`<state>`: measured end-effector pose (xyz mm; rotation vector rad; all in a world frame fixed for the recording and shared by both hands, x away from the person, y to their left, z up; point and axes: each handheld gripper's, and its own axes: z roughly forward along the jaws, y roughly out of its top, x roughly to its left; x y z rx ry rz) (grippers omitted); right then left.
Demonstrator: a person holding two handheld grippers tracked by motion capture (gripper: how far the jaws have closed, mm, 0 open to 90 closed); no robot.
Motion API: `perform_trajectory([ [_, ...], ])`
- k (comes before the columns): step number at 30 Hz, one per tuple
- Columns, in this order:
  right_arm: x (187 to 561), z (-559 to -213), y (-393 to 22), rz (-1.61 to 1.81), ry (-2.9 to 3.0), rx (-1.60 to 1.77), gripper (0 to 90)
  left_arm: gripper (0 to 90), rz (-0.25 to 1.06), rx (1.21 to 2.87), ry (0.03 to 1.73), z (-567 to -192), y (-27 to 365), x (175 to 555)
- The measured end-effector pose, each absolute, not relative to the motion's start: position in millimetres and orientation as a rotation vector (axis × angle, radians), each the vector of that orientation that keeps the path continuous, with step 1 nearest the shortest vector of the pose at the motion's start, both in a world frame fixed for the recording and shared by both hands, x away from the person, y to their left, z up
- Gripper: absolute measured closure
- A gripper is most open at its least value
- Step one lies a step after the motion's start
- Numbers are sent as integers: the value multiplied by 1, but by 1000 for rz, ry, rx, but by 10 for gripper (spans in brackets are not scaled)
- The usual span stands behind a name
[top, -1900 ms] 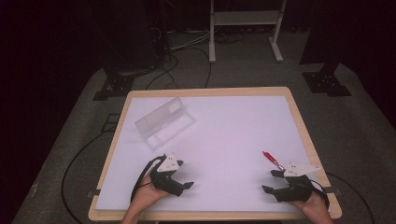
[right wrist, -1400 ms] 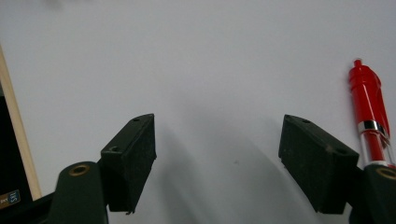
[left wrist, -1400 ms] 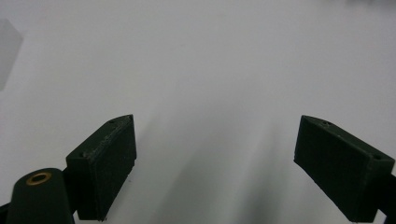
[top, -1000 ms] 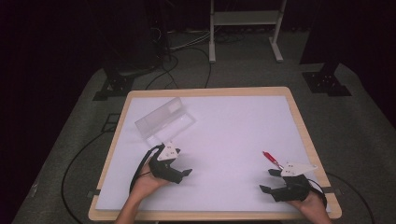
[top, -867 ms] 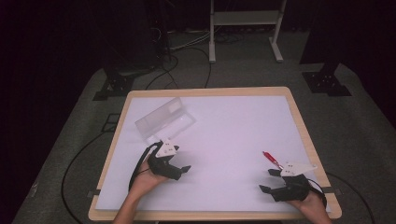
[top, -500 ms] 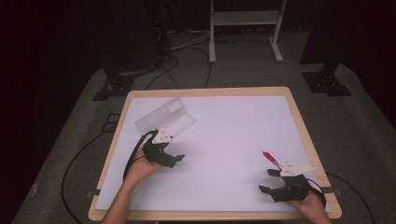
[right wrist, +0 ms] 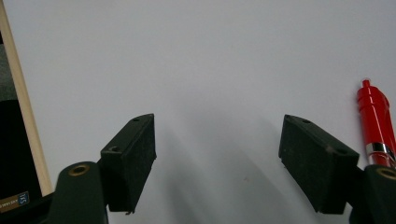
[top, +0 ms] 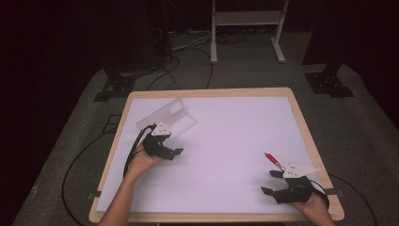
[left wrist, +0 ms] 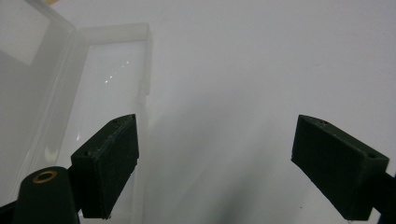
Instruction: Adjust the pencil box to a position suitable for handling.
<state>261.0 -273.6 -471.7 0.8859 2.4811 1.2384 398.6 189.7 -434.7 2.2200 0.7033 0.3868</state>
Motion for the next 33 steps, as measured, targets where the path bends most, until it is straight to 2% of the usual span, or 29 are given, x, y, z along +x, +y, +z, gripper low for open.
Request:
perform_trajectory([
  [6, 262, -472, -274, 1236, 2485, 886, 263, 206, 363, 2223, 722, -440, 195, 405],
  [17, 262, -473, -275, 1230, 2494, 891, 263, 213, 355, 2255, 746, -437, 197, 416],
  [23, 261, -473, -276, 1235, 2489, 890, 263, 262, 336, 2246, 788, -444, 201, 423],
  [27, 262, -474, -276, 1231, 2496, 892, 263, 367, 332, 2234, 799, -446, 205, 426],
  [28, 262, -474, -276, 1231, 2496, 892, 263, 367, 326, 2224, 803, -448, 205, 427],
  [31, 261, -474, -276, 1235, 2493, 887, 263, 463, 325, 2244, 816, -451, 206, 430],
  [33, 261, -474, -276, 1236, 2492, 886, 263, 481, 340, 2247, 819, -453, 206, 431],
])
